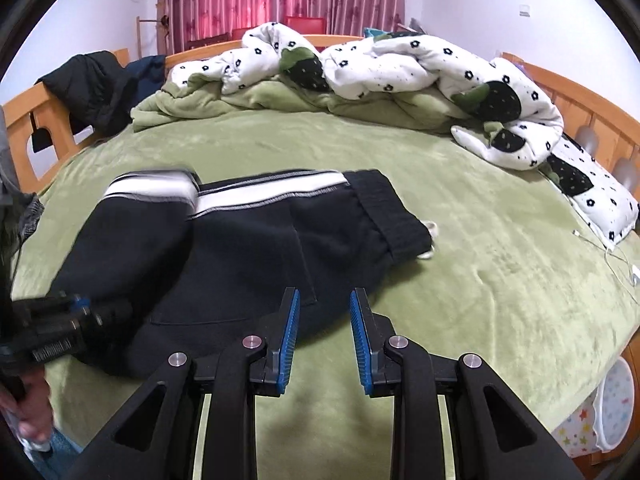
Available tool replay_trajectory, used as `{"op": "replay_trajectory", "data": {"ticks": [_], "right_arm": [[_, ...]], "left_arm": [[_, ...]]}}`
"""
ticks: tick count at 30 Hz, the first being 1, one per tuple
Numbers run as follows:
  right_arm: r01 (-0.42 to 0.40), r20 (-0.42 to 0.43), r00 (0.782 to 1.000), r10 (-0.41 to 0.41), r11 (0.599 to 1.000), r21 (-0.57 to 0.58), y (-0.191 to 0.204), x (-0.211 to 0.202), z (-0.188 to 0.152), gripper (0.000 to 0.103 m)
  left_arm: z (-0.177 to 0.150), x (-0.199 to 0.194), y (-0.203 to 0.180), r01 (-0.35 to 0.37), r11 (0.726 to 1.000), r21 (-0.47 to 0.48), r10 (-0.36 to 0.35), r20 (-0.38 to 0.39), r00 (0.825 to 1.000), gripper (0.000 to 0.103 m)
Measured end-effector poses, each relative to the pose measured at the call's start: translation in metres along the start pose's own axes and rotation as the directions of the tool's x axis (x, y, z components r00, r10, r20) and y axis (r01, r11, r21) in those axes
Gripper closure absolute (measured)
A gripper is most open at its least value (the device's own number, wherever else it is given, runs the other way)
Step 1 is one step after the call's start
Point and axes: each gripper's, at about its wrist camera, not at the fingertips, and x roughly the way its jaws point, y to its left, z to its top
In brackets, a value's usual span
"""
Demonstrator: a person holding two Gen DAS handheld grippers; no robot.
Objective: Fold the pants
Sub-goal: 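Release the waistband with the right gripper, then grasp the folded edge again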
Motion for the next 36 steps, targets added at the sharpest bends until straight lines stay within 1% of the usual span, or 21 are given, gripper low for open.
{"op": "replay_trajectory", "data": {"ticks": [1,2,3,4,5,6,8,10,13,14,18,19,21,22,24,25,26,27,30,33,36], "right_arm": [[-0.006,-0.002,1.0,0.006,1.0,-0.004,-0.001,0.0,-0.001,0.077],[-0.014,-0.002,1.0,0.014,1.0,-0.013,0.001,0.0,-0.003,0.076],[-0.021,-0.002,1.0,0.021,0.999,-0.027,0.005,0.001,-0.004,0.075],[-0.033,-0.003,0.999,0.033,0.999,-0.041,0.01,0.002,-0.004,0.071],[-0.042,-0.006,0.999,0.042,0.998,-0.047,0.014,0.003,-0.004,0.069],[-0.061,-0.017,0.998,0.061,0.997,-0.048,0.018,0.006,-0.002,0.069],[-0.144,-0.048,0.989,0.143,0.99,-0.014,0.027,0.011,0.004,0.067],[-0.243,-0.082,0.965,0.249,0.967,0.071,0.036,0.02,0.013,0.061],[-0.352,-0.111,0.922,0.371,0.923,0.155,0.058,0.035,0.022,0.057],[-0.366,-0.125,0.913,0.388,0.915,0.166,0.068,0.042,0.024,0.056],[-0.35,-0.198,0.907,0.371,0.927,0.134,0.115,0.077,0.025,0.053],[-0.35,-0.227,0.9,0.372,0.927,0.133,0.125,0.089,0.021,0.053],[-0.382,-0.276,0.866,0.416,0.908,0.17,0.136,0.112,0.014,0.053],[-0.401,-0.281,0.853,0.441,0.896,0.188,0.139,0.121,0.012,0.057],[-0.406,-0.262,0.858,0.441,0.896,0.178,0.141,0.126,0.016,0.075],[-0.433,-0.246,0.852,0.463,0.886,0.168,0.141,0.123,0.022,0.086],[-0.449,-0.219,0.853,0.475,0.879,0.158,0.138,0.117,0.028,0.087],[-0.459,-0.164,0.864,0.475,0.879,0.13,0.133,0.105,0.038,0.088],[-0.437,-0.081,0.895,0.439,0.899,0.036,0.12,0.085,0.059,0.088],[-0.343,-0.008,0.939,0.343,0.938,-0.051,0.094,0.074,0.073,0.088],[-0.234,0.061,0.969,0.238,0.97,-0.067,0.051,0.063,0.083,0.089]], "left_arm": [[-0.001,-0.011,-0.002,0.002,0.999,0.032,-0.003,0.018,1.0,0.076],[-0.001,-0.022,0.0,0.034,0.998,0.05,-0.035,0.029,0.999,0.066],[-0.002,-0.036,0.005,0.085,0.995,0.053,-0.087,0.043,0.995,0.063],[-0.003,-0.051,0.013,0.113,0.993,0.043,-0.115,0.065,0.991,0.053],[-0.004,-0.061,0.018,0.105,0.994,0.033,-0.107,0.084,0.991,0.041],[-0.006,-0.076,0.029,0.064,0.998,0.019,-0.065,0.114,0.991,0.037],[-0.008,-0.093,0.049,0.008,1.0,0.002,-0.008,0.152,0.988,0.037],[-0.006,-0.1,0.075,-0.096,0.995,-0.038,0.101,0.164,0.981,0.037],[-0.007,-0.105,0.116,-0.231,0.964,-0.134,0.251,0.162,0.954,0.037],[-0.008,-0.106,0.127,-0.247,0.955,-0.163,0.273,0.163,0.948,0.037],[-0.019,-0.102,0.173,-0.24,0.919,-0.313,0.302,0.165,0.939,0.037],[-0.02,-0.097,0.181,-0.254,0.906,-0.337,0.319,0.153,0.935,0.037],[-0.022,-0.089,0.192,-0.295,0.878,-0.378,0.363,0.122,0.924,0.037],[-0.023,-0.085,0.199,-0.295,0.864,-0.408,0.367,0.109,0.924,0.037],[-0.023,-0.076,0.205,-0.25,0.857,-0.45,0.325,0.096,0.941,0.037],[-0.024,-0.073,0.206,-0.235,0.854,-0.465,0.31,0.092,0.946,0.037],[-0.025,-0.07,0.205,-0.224,0.852,-0.473,0.301,0.092,0.949,0.037],[-0.025,-0.067,0.203,-0.216,0.854,-0.474,0.292,0.094,0.952,0.037],[-0.026,-0.06,0.196,-0.207,0.865,-0.458,0.281,0.099,0.955,0.037],[-0.028,-0.055,0.183,-0.21,0.881,-0.423,0.276,0.099,0.956,0.037],[-0.027,-0.051,0.168,-0.214,0.905,-0.367,0.269,0.103,0.958,0.037]]}}
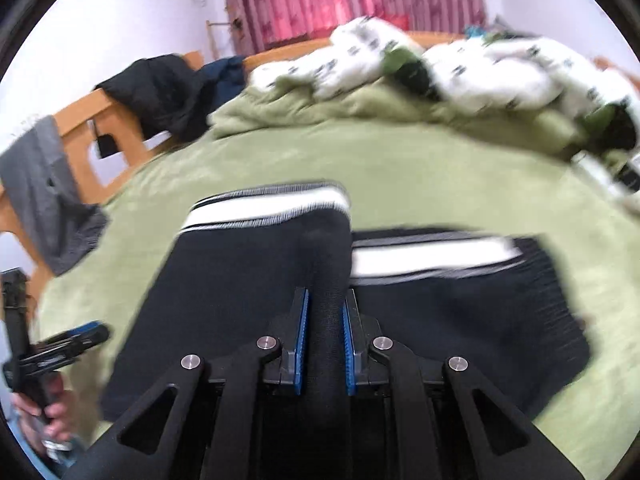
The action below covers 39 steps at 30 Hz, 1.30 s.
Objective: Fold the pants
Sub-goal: 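Release the waistband with the right gripper, then grasp the folded edge again, then grasp the folded side edge of the black pants with the right gripper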
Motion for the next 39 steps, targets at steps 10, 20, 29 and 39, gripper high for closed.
{"op": "replay_trajectory", "data": {"ticks": [10,20,29,39], "right_arm": [[0.308,-0.122,0.946,-0.299,0.949,0.063,-0.129,0.014,-0.041,0.09],[0.302,-0.103,0.952,-0.289,0.942,0.146,-0.13,-0.018,-0.043,0.088],[0.291,-0.089,0.956,-0.279,0.938,0.187,-0.139,-0.035,-0.062,0.088],[0.259,-0.082,0.966,-0.246,0.936,0.237,-0.162,-0.045,-0.068,0.075]], "left_arm": [[-0.015,0.001,-0.043,0.164,0.975,0.148,-0.153,-0.084,0.985,0.037],[-0.069,-0.004,-0.126,0.357,0.834,0.421,-0.265,-0.263,0.928,0.037],[-0.081,0.014,-0.171,0.134,0.854,0.502,-0.086,-0.117,0.989,0.084],[-0.075,-0.014,-0.125,0.275,0.915,0.295,-0.233,-0.171,0.957,0.066]]}}
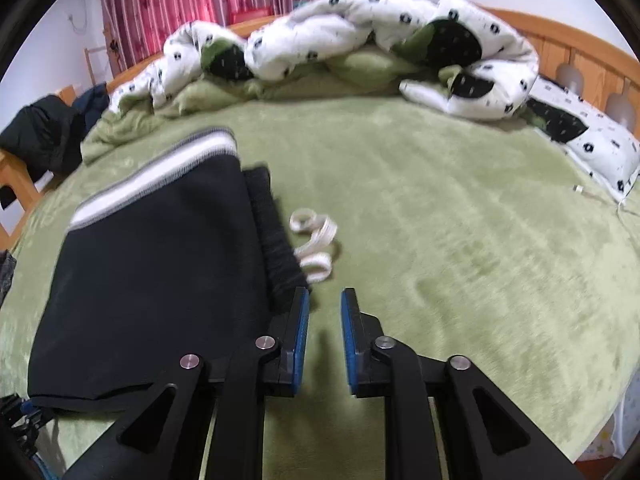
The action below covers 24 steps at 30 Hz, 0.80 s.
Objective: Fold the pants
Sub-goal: 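Grasp the folded side edge of the black pants with the right gripper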
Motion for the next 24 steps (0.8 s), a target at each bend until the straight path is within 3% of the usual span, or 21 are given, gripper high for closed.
{"op": "replay_trajectory", "data": {"ticks": [1,2,3,5,10,15,18,24], "right_arm": [[-0.013,0.014,1.0,0.013,1.0,0.006,-0.001,-0.004,0.003,0.057],[-0.035,0.021,0.999,0.035,0.999,0.01,-0.001,-0.005,0.008,0.039],[-0.056,0.023,0.998,0.056,0.998,0.008,0.0,-0.005,0.012,0.033],[-0.096,0.018,0.995,0.096,0.995,-0.009,0.007,-0.003,0.02,0.032],[-0.127,-0.04,0.991,0.124,0.986,-0.103,0.038,0.032,0.044,0.031],[-0.17,-0.15,0.976,0.159,0.983,-0.069,0.044,0.085,0.049,0.032],[-0.214,-0.17,0.964,0.205,0.976,-0.04,0.039,0.096,0.048,0.032],[-0.272,-0.188,0.947,0.259,0.961,-0.048,0.043,0.104,0.048,0.038]], "left_arm": [[0.001,-0.008,0.006,0.0,0.999,-0.046,0.002,0.032,0.999,0.045],[0.002,-0.014,0.009,-0.01,0.997,-0.07,0.015,0.062,0.998,0.036],[0.004,-0.02,0.012,-0.008,0.996,-0.087,0.016,0.099,0.995,0.036],[0.012,-0.022,0.014,-0.014,0.996,-0.092,0.024,0.115,0.993,0.036],[0.055,0.007,0.018,-0.041,0.991,-0.131,0.051,0.07,0.996,0.036],[0.085,0.053,0.022,-0.007,0.987,-0.16,0.01,0.014,1.0,0.036],[0.089,0.079,0.03,-0.031,0.981,-0.192,0.031,-0.001,1.0,0.036],[0.094,0.112,0.051,0.091,0.941,-0.326,-0.097,0.0,0.995,0.036]]}}
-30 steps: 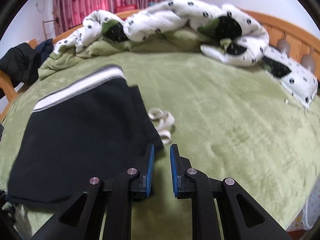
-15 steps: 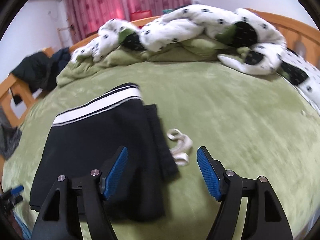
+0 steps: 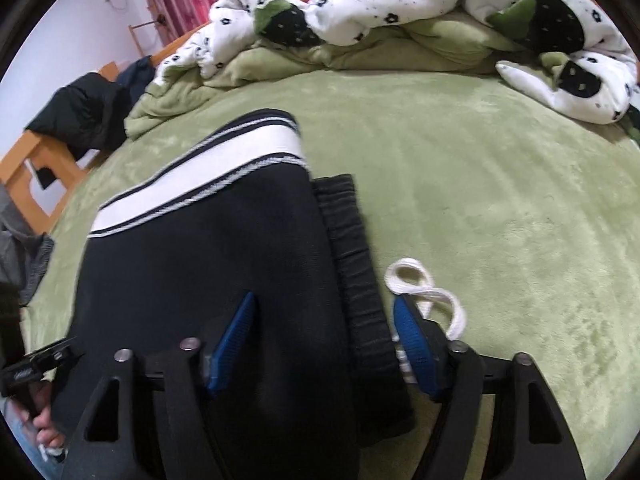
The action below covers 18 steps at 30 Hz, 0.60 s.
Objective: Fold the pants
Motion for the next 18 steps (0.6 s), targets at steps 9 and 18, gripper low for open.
{"op": "replay_trajectory", "data": {"ticks": [9,18], "right_arm": [[-0.175,-0.093,0.979,0.181,0.982,0.071,-0.018,0.018,0.005,0.042],[-0.22,-0.015,0.975,0.223,0.97,0.108,-0.005,-0.02,0.007,0.076]], "left_arm": [[0.017,0.011,-0.007,0.005,1.0,-0.004,-0.006,-0.048,0.999,0.071],[0.026,-0.012,-0.01,0.041,0.999,-0.026,-0.041,0.007,0.999,0.087]]}}
